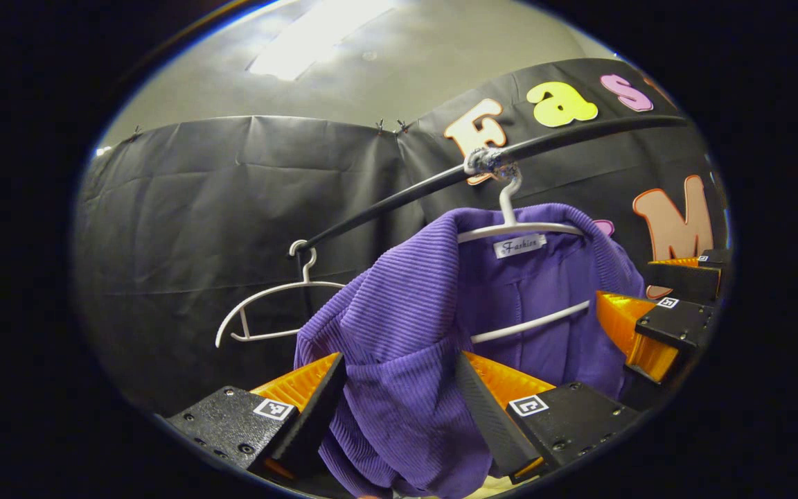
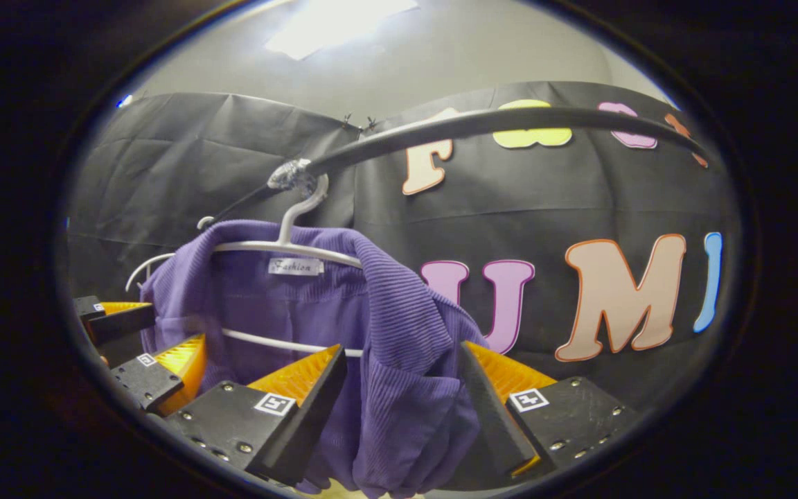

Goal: Grasp the clothes on the hanger with both hands and then place them into the laundry hamper below.

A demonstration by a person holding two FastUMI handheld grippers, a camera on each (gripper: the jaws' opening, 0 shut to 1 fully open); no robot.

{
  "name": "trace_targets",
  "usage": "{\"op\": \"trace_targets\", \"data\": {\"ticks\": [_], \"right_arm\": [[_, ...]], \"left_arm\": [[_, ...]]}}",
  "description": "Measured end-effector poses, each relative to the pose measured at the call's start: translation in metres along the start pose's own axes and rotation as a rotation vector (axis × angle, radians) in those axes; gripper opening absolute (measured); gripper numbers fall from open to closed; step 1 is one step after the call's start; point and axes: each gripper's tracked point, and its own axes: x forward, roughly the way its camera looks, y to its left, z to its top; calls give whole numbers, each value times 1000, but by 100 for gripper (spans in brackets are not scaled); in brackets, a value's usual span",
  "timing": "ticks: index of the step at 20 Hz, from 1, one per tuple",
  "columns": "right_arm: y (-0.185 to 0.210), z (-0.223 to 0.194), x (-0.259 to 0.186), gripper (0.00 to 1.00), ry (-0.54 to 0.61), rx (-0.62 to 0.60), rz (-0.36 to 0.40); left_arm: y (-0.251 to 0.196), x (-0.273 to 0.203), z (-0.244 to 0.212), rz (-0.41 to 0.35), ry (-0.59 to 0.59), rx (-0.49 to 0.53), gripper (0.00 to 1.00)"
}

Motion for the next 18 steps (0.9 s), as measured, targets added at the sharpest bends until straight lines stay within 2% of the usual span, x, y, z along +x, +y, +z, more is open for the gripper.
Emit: {"op": "trace_targets", "data": {"ticks": [1,2,3,4,5,6,7,8,9,10,12,13,14,17,18], "right_arm": [[-1,-5,4,94,5,4,-10],[-2,-9,9,94,15,9,-25],[-2,-13,14,94,28,14,-32],[-4,-17,16,95,35,17,-47],[-4,-18,17,77,38,20,-51],[-6,-21,19,74,42,16,-66],[-4,-21,17,63,50,13,-66],[-4,-24,18,66,57,7,-73],[-4,-25,17,43,66,2,-80],[-7,-26,20,41,75,-6,-84],[-15,-22,14,8,89,4,-131],[-16,-20,13,0,92,19,-138],[-17,-19,11,4,100,39,-139],[-32,-11,8,4,97,74,-171],[-37,-7,6,0,86,70,-186]], "left_arm": [[-2,3,-1,-6,-2,-2,99],[-3,7,0,-8,-4,0,97],[-2,8,-2,-13,0,-3,92],[-4,10,-4,-21,7,-8,79],[-5,11,-4,-21,8,-4,65],[-5,12,-4,-28,5,3,52],[-5,13,-5,-40,0,5,39],[-3,13,-5,-44,-2,8,25],[-2,12,-5,-49,-2,3,11],[-4,13,-4,-60,3,-11,9],[-4,13,-6,-92,24,-38,2],[-3,12,-5,-111,36,-44,1],[-3,11,-6,-130,43,-53,0],[8,10,-2,-153,45,-27,0],[13,9,1,-146,40,-5,0]]}}
